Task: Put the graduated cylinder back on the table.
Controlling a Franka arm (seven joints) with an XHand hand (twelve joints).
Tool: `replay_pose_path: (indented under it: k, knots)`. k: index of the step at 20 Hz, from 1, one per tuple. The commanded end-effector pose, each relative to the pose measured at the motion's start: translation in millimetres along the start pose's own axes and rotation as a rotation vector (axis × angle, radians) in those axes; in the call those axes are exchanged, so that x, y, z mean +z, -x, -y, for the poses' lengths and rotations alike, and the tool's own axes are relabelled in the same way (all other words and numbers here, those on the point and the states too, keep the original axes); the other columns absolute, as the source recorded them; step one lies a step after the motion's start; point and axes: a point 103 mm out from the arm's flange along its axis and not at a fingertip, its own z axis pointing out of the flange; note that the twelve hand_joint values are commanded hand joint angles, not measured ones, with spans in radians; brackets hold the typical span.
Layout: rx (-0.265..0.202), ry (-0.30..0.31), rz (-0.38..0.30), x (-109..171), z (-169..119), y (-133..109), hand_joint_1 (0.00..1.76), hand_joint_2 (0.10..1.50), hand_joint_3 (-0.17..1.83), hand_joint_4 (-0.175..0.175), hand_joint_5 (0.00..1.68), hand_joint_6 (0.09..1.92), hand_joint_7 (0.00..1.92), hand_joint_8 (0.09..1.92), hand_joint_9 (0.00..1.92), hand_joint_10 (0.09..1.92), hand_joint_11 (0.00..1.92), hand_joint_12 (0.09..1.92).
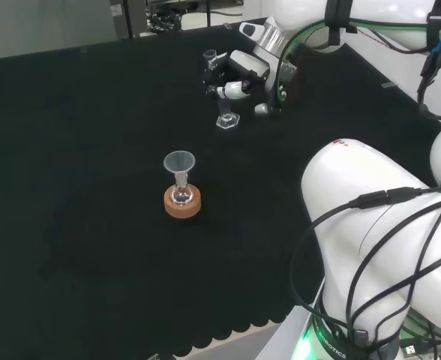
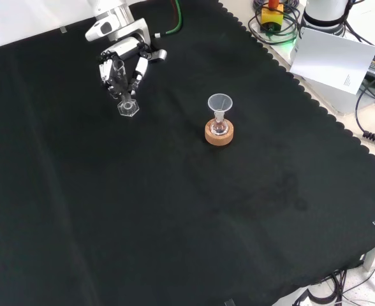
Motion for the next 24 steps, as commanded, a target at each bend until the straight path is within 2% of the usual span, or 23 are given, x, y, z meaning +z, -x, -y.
replay_pose_path:
  k: [1, 15, 24]
  knots:
    - [-0.007, 0.023, -0.051, 11.3, -6.2, 11.9, 1.25, 1.13, 0.0, -0.175, 0.94, 1.07, 0.97, 1.05, 1.37, 0.09, 1.16, 0.78]
    - [0.023, 0.096, -0.115, 30.0, -9.7, 27.4, 1.25, 1.14, 0.0, -0.175, 0.92, 1.1, 0.94, 1.09, 1.34, 0.09, 1.14, 0.79]
    - [0.012, 0.061, -0.116, 36.5, -7.1, 26.9, 1.24, 1.17, 0.0, -0.175, 0.87, 1.17, 0.89, 1.16, 1.31, 0.09, 1.1, 0.82]
